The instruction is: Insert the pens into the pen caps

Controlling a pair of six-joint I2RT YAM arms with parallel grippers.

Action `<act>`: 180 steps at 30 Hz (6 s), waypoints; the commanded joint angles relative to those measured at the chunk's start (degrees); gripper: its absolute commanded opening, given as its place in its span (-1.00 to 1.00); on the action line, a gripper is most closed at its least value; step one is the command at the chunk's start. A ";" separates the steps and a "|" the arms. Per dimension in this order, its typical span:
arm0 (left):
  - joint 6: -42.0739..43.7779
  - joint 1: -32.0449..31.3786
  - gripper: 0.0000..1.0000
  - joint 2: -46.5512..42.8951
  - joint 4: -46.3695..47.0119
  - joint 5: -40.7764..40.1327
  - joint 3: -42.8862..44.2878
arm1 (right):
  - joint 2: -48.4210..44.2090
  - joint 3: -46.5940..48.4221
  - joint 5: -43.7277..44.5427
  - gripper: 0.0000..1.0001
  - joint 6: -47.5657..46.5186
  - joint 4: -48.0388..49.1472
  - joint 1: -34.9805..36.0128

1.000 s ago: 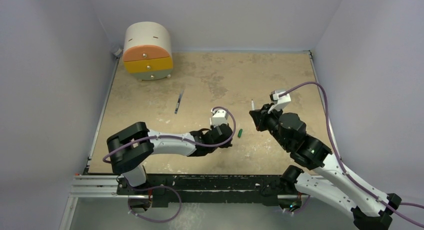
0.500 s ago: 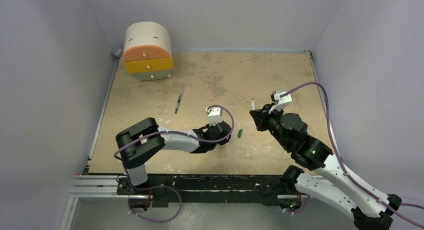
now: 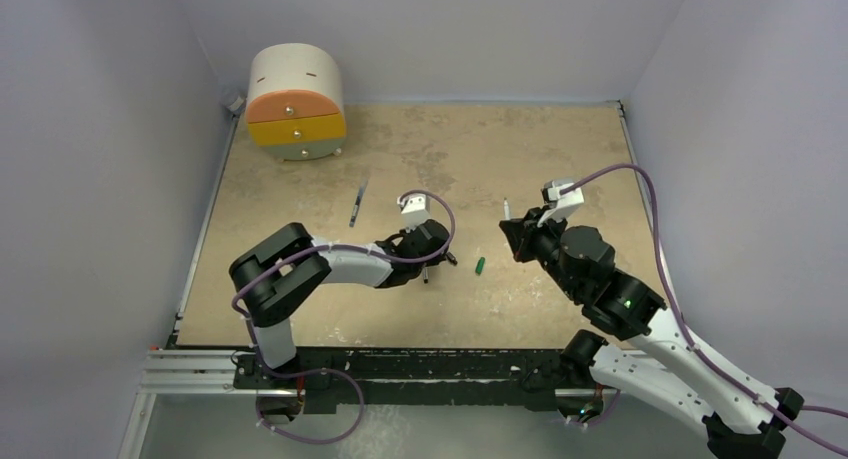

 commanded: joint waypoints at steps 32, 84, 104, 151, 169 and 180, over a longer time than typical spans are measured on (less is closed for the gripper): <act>-40.66 -8.37 -0.19 7.46 -39.27 -15.83 24.50 | -7.00 3.20 2.05 -1.00 0.31 -5.27 -0.19; -28.76 -7.98 -1.00 4.04 -29.77 -18.21 22.93 | -10.06 3.72 4.14 -1.00 -0.75 -7.05 -0.19; 11.47 0.71 -1.00 -24.92 5.88 -13.70 7.87 | 3.40 -1.08 -9.65 -1.00 -2.22 12.46 -0.16; 26.62 1.04 -1.00 -29.07 39.89 4.03 -6.93 | 12.43 2.81 -17.08 -1.00 -0.02 15.55 -0.20; 12.93 0.91 -1.00 -6.99 1.79 -1.66 3.47 | 4.80 3.28 -9.58 -1.00 0.81 7.41 -0.22; 11.80 0.91 -1.00 7.53 -16.18 3.87 16.31 | 3.33 2.03 -9.35 -1.00 0.79 7.26 -0.22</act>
